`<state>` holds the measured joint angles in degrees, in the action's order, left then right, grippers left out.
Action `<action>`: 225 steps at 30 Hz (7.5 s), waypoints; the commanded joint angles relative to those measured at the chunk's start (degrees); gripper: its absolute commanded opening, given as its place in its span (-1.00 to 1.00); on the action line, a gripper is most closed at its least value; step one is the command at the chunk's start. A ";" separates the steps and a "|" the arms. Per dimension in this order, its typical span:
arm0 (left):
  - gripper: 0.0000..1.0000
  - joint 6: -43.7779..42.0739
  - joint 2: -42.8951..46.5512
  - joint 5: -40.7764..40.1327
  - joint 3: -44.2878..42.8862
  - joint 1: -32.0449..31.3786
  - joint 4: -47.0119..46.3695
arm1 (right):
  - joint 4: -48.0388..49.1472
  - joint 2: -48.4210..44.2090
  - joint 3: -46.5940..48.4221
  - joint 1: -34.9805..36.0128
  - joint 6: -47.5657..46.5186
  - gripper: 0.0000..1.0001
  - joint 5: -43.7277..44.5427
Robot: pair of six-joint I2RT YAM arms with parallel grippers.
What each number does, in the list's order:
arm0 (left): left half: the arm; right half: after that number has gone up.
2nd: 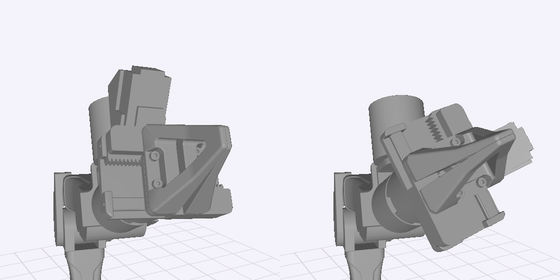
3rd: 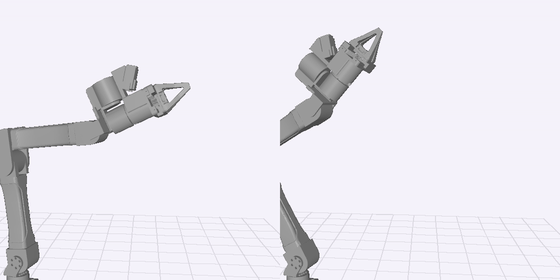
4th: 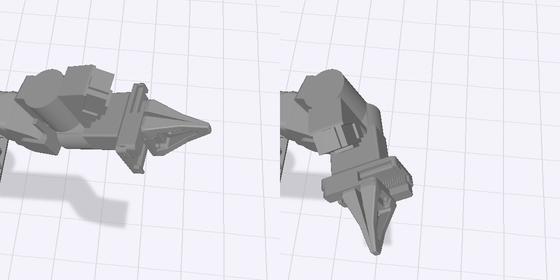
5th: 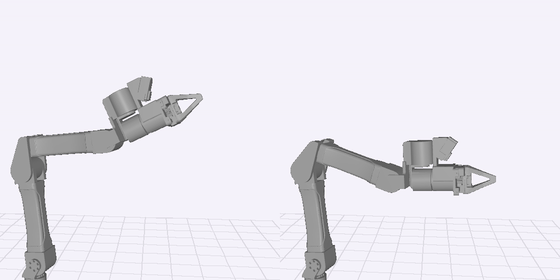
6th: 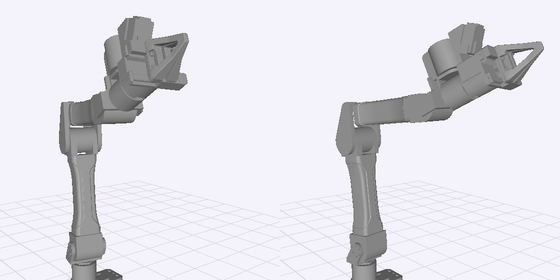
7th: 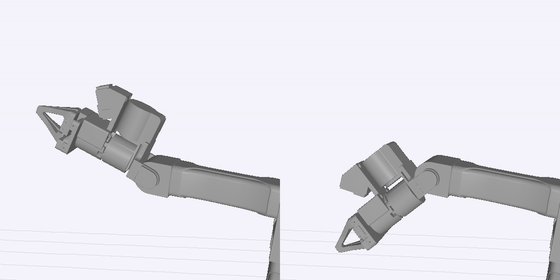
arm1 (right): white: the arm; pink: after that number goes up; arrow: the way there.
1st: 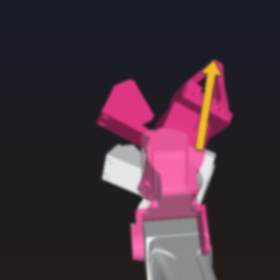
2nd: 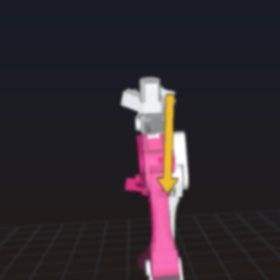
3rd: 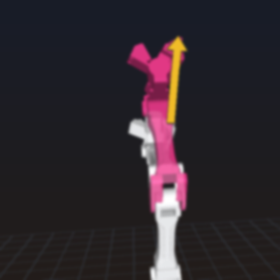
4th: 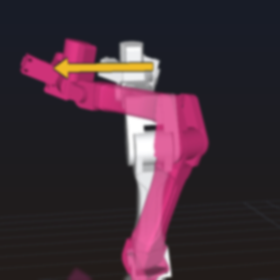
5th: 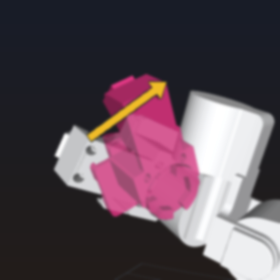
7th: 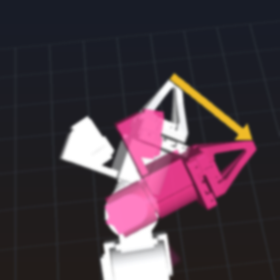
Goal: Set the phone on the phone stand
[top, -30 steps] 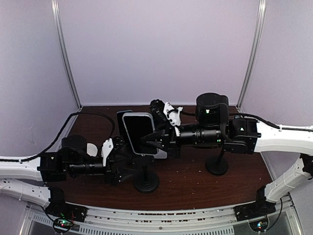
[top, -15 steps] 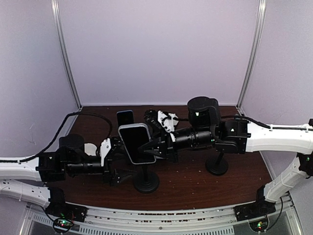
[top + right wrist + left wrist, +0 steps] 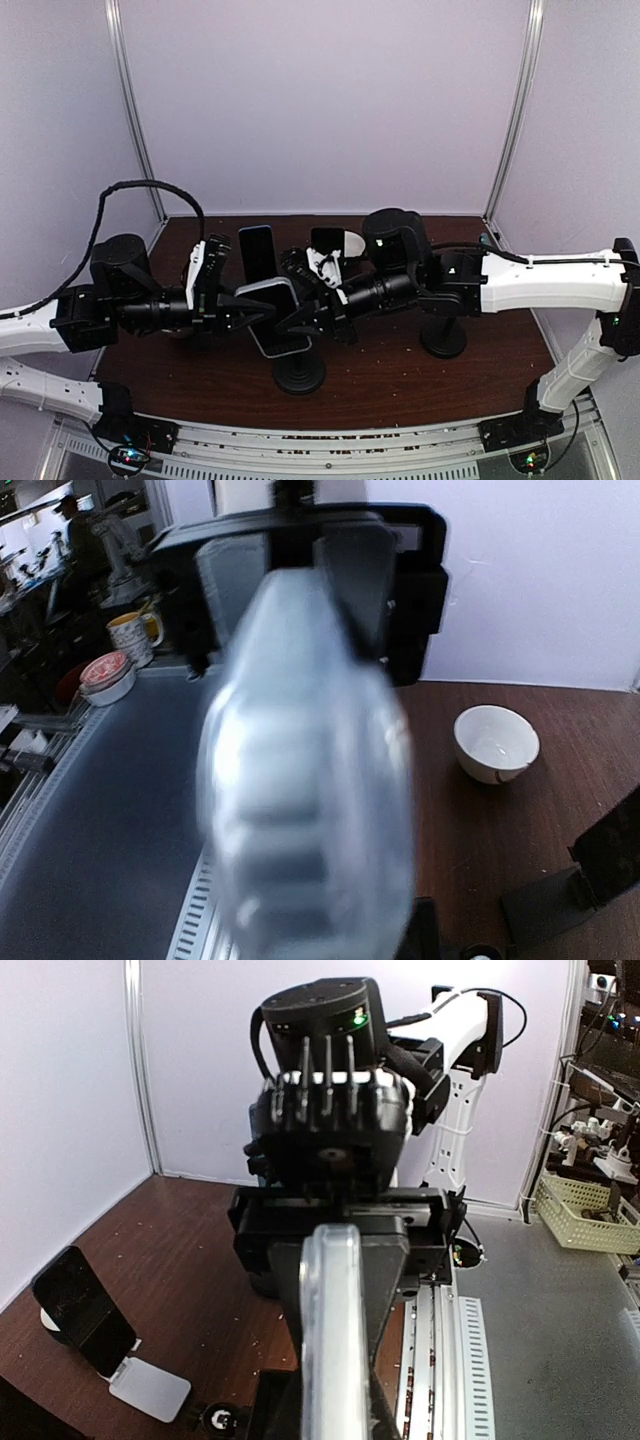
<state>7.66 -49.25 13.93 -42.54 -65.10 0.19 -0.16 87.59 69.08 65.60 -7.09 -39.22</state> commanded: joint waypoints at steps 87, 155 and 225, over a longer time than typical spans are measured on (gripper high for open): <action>-1.00 3.37 -14.80 -42.82 -8.92 -16.78 -4.63 | 6.46 -6.24 -16.56 17.55 29.45 -1.00 75.42; -1.00 11.52 -7.61 -14.27 0.63 -2.22 20.67 | 14.89 -8.27 -23.09 9.36 26.72 -1.00 74.24; -1.00 5.18 -24.12 -21.69 -30.10 -2.14 68.01 | 12.67 -10.03 -20.47 3.02 13.51 -1.00 76.07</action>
<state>15.88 -71.37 -6.31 -74.50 -67.55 36.56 11.77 77.25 46.26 71.22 7.29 23.55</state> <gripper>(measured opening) 0.096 0.060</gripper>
